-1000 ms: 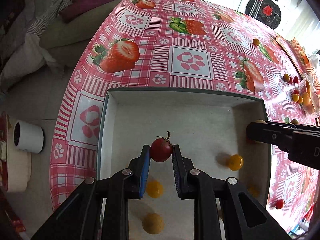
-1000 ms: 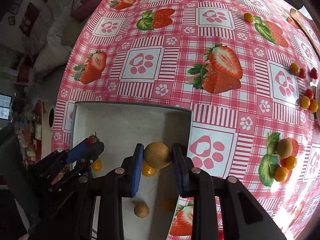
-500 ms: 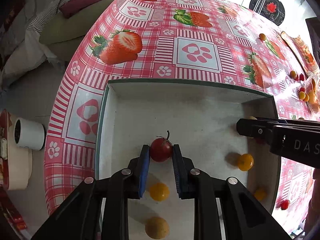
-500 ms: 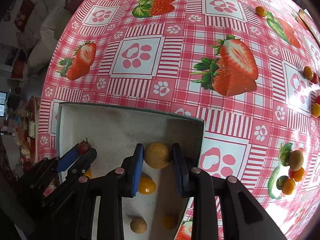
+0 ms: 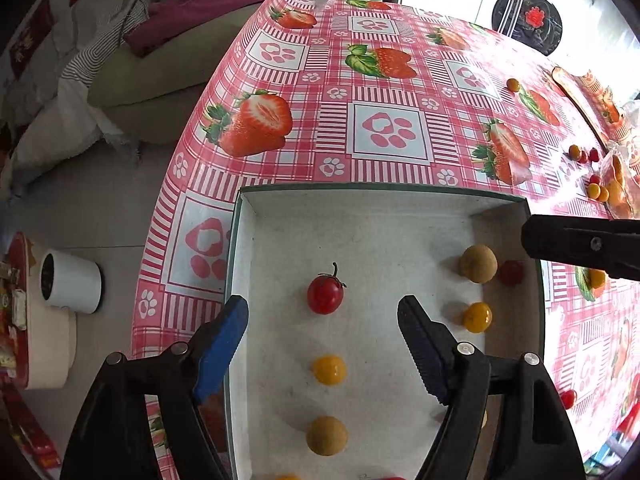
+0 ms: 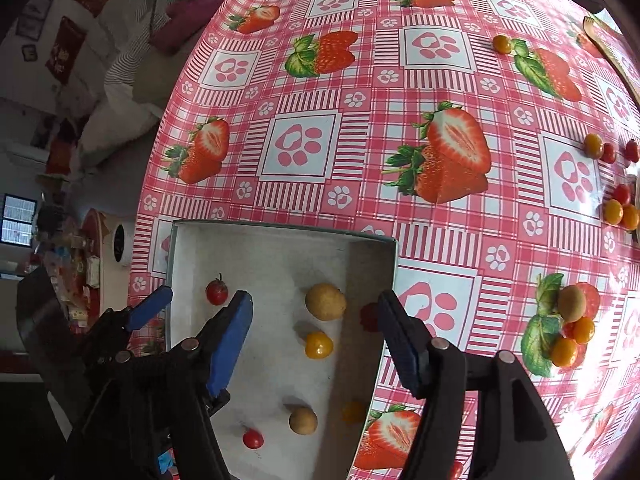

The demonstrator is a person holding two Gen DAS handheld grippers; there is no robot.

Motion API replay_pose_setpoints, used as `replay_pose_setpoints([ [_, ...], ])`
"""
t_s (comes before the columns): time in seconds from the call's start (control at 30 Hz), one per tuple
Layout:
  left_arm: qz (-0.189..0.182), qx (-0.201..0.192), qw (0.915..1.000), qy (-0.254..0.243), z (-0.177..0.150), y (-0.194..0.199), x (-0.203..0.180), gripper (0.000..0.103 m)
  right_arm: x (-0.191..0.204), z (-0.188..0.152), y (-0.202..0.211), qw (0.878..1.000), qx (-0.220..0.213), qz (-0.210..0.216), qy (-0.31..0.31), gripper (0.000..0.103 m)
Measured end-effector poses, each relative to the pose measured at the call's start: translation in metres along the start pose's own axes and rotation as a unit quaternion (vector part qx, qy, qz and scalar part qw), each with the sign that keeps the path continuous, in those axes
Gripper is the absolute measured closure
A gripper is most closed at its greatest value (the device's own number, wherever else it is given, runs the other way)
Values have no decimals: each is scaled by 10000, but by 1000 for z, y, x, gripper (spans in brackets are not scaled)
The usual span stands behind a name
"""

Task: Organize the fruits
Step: 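Move both tools from the tray back toward the remaining tomatoes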

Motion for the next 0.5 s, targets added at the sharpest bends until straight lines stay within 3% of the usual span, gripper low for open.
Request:
replay_pose_setpoints([
  [0.23, -202, -81, 9990, -400, -7, 27, -34, 25, -44, -24, 44, 9988, -154, -306, -347, 31],
  [0.5, -561, -60, 9942, -912, -19, 49, -93, 25, -126, -91, 86, 9918, -54, -918, -892, 31],
])
Point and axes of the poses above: each gripper's, at about its wrist camera, not at the fingertips, and y roughly against the way its jaws point, x to its left, z to its top, the point moved 9 cm from there along -y, roughly the way its jaws point, and after that the axes turned 8 degrees about -x, right-handed, at the moved point
